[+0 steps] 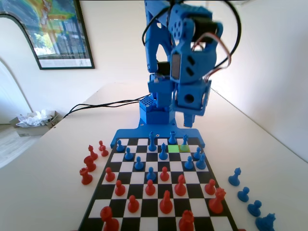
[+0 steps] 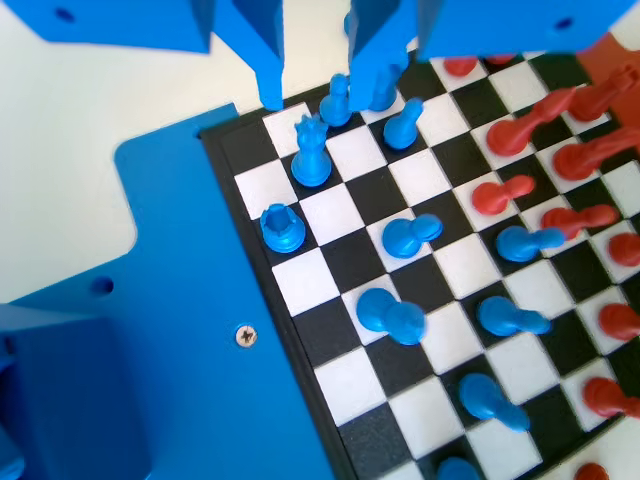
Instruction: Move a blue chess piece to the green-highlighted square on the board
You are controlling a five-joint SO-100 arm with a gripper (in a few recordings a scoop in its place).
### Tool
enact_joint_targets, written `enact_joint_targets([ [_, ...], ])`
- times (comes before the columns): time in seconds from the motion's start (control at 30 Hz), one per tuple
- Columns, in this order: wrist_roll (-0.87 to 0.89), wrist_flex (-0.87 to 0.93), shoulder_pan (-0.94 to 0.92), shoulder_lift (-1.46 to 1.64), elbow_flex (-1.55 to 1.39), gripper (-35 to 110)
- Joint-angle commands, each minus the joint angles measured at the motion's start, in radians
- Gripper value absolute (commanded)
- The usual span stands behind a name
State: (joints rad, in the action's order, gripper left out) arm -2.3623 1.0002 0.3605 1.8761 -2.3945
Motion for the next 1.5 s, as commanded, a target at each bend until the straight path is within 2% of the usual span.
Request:
enact_joint_targets([
  [0.0, -0.012, -0.038, 0.029, 0.018, -0.031, 10],
  [1.47, -0.034, -0.364, 0.029, -0.080, -0.181, 12],
])
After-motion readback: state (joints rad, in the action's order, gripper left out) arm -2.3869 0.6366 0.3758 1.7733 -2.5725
